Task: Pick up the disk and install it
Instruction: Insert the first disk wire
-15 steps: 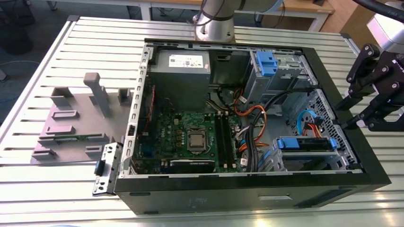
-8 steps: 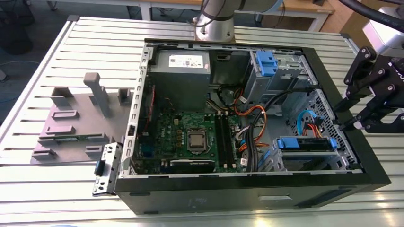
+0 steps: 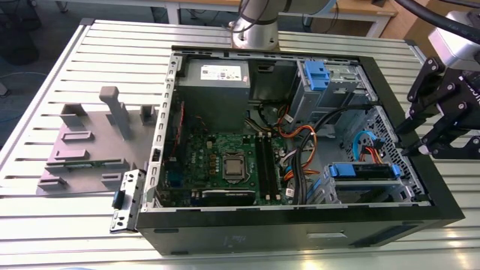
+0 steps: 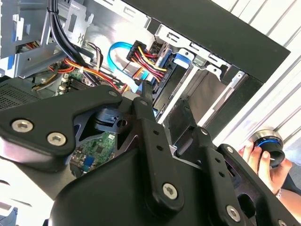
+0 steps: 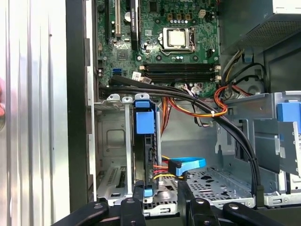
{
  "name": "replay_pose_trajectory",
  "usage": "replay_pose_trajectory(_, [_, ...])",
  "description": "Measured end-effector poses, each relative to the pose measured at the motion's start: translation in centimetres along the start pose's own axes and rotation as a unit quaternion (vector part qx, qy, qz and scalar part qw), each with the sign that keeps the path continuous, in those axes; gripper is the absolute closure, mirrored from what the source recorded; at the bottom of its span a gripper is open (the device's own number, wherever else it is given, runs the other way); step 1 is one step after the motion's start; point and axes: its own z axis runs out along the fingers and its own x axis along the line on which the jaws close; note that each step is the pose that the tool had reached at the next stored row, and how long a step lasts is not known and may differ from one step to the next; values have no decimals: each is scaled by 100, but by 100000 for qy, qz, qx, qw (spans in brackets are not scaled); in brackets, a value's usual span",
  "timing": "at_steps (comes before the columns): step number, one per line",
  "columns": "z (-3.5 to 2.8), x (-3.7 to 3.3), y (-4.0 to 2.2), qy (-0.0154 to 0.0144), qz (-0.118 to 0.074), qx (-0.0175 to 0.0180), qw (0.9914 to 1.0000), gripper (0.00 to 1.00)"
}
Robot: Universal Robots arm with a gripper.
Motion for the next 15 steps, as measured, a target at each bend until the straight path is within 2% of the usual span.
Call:
replay_pose_trajectory(4, [21, -3, 6, 636, -205, 8, 99998, 58])
replay_pose_trajectory(8, [35, -7, 18, 671, -855, -47, 99994, 58])
replay_pose_trajectory(12, [44, -9, 25, 745, -2332, -174, 99970, 58])
replay_pose_trajectory(15, [48, -10, 27, 757, -2508, -191, 99966, 58])
